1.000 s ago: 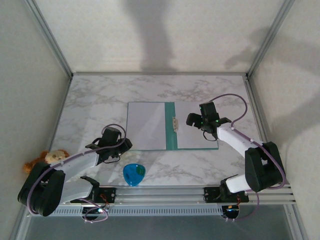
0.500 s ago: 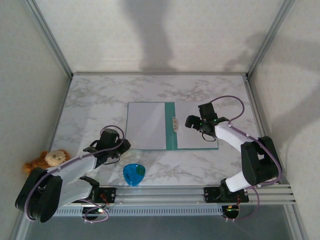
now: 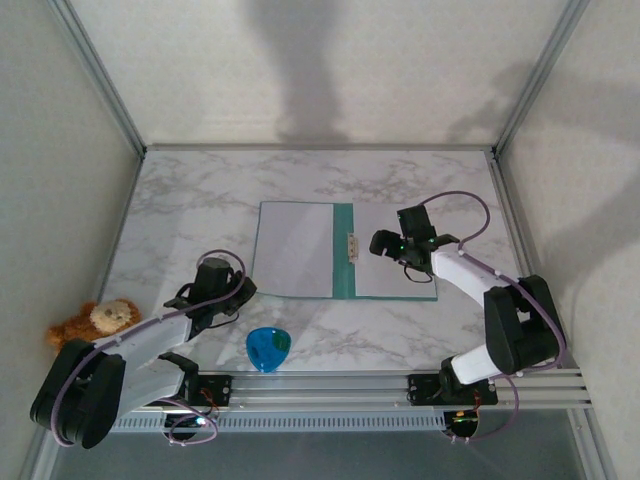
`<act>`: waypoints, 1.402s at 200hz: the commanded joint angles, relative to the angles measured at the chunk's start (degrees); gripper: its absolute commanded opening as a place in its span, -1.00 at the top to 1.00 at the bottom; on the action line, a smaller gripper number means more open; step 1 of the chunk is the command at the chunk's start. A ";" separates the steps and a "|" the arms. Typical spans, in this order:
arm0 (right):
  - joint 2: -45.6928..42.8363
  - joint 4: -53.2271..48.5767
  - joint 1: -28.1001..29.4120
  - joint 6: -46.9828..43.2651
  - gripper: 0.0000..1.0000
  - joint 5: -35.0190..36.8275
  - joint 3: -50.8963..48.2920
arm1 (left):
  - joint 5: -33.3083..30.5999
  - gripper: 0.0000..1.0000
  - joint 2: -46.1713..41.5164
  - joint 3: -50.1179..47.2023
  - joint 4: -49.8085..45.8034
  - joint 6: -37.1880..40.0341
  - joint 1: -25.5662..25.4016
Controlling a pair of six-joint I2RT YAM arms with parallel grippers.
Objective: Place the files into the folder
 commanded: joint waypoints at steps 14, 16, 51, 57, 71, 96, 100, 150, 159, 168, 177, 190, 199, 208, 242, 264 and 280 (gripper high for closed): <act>-4.57 -3.73 -0.33 -0.69 -0.85 -1.32 2.14 | -4.12 1.00 -3.92 0.91 0.12 2.73 0.70; -4.84 -3.85 -0.28 -0.66 -0.85 -1.43 2.30 | -4.44 1.00 -4.21 1.13 -0.29 2.97 0.69; -9.19 -6.62 -0.27 -1.81 -0.86 -1.79 4.07 | -11.93 1.00 -8.27 8.01 -10.95 8.13 0.70; -9.76 -7.16 -0.31 -2.04 -0.86 -2.06 4.43 | -13.11 1.00 -8.74 9.15 -13.01 9.13 0.69; -10.67 -8.49 -0.33 -2.41 -0.86 -2.63 5.27 | -15.46 1.00 -8.61 12.94 -17.42 11.55 0.69; -11.50 -10.33 -0.24 -2.86 -0.86 -4.22 6.76 | -20.12 1.00 -6.97 19.09 -24.51 15.60 0.73; -11.58 -10.60 -0.21 -2.89 -0.86 -4.49 6.94 | -20.76 1.00 -6.72 20.06 -25.45 16.05 0.70; -12.51 -12.77 -0.27 -3.70 -0.86 -6.04 8.32 | -27.38 1.00 -4.26 33.57 -36.68 22.37 0.34; -12.66 -12.96 -0.25 -3.73 -0.86 -6.09 8.41 | -28.81 1.00 -3.74 35.77 -38.45 23.07 -0.16; -12.80 -12.99 -0.33 -3.88 -0.86 -6.15 8.38 | -30.52 1.00 -3.34 37.60 -39.78 23.40 -0.72; -12.92 -13.05 -0.23 -3.85 -0.86 -6.12 8.33 | -31.65 1.00 -3.01 39.18 -40.61 23.89 -1.53; -12.96 -13.19 -0.35 -3.84 -0.86 -6.15 8.24 | -34.53 1.00 -1.88 41.58 -42.39 24.48 -3.23; -13.05 -13.33 -0.29 -3.96 -0.86 -6.22 8.32 | -36.84 1.00 -0.73 43.26 -43.72 24.81 -4.41; -13.05 -13.41 -0.29 -4.04 -0.86 -6.19 8.33 | -38.82 1.00 0.47 44.74 -45.02 25.03 -5.40; -13.02 -14.04 -0.28 -4.56 -0.86 -5.94 8.59 | -45.53 1.00 4.80 49.56 -48.14 24.68 -10.25; -12.95 -14.10 -0.38 -4.64 -0.87 -5.82 8.75 | -49.53 1.00 7.71 52.43 -50.11 23.48 -14.09; -12.87 -14.15 -0.31 -4.55 -0.87 -5.73 8.76 | -52.63 1.00 10.28 54.82 -51.76 22.53 -17.73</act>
